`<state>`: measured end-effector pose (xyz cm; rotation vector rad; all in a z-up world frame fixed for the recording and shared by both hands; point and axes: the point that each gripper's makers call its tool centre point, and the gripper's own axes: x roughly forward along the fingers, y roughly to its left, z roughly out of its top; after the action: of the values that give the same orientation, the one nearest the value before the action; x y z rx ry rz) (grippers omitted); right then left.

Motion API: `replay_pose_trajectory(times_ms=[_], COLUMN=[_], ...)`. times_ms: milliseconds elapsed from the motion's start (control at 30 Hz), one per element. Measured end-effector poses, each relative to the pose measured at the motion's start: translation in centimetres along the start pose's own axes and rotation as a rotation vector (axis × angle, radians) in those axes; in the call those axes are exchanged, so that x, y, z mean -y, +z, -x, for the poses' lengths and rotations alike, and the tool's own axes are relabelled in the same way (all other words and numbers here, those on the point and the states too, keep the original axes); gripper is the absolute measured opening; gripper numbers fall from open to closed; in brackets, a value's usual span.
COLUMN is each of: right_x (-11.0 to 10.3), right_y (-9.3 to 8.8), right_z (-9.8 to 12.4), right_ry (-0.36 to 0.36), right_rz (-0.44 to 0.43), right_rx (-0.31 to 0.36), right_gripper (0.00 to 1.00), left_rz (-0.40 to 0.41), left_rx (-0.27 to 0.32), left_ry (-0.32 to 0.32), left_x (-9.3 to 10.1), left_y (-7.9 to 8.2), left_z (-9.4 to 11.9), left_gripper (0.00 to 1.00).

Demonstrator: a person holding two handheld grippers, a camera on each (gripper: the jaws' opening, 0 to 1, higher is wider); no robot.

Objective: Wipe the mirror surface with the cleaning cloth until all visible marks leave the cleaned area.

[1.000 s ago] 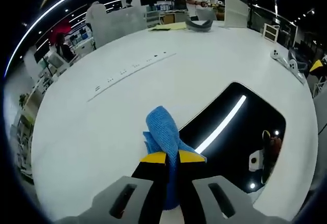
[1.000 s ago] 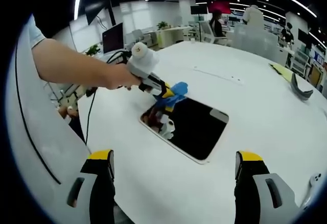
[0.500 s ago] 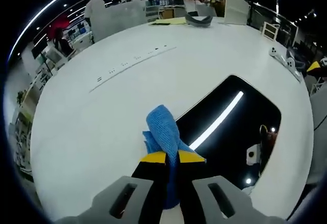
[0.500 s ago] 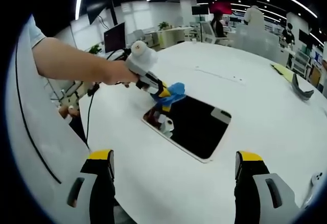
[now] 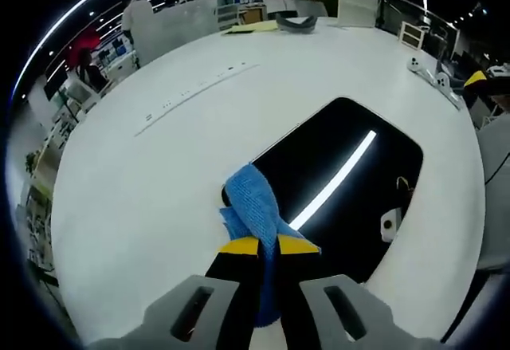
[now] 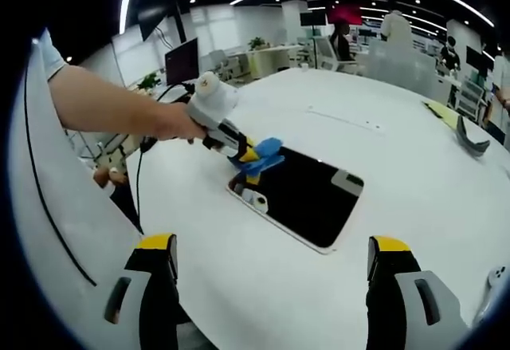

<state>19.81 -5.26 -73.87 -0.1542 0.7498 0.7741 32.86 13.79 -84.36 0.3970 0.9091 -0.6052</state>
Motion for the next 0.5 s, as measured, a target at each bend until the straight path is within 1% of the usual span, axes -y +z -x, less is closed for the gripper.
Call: replay_pose_trajectory(times_ms=[167, 500], right_x=[-0.1, -0.5], right_y=[0.0, -0.1], right_z=[0.3, 0.6], right_ry=[-0.002, 0.006], right_rz=[0.004, 0.020], right_rx=[0.007, 0.014], right_gripper=[1.00, 1.00], left_rz=[-0.017, -0.014], left_rx=[-0.018, -0.016], left_ry=[-0.011, 0.002], left_x=[0.7, 2.0], left_y=[-0.9, -2.1], left_z=[0.6, 1.5], left_gripper=[0.03, 0.03])
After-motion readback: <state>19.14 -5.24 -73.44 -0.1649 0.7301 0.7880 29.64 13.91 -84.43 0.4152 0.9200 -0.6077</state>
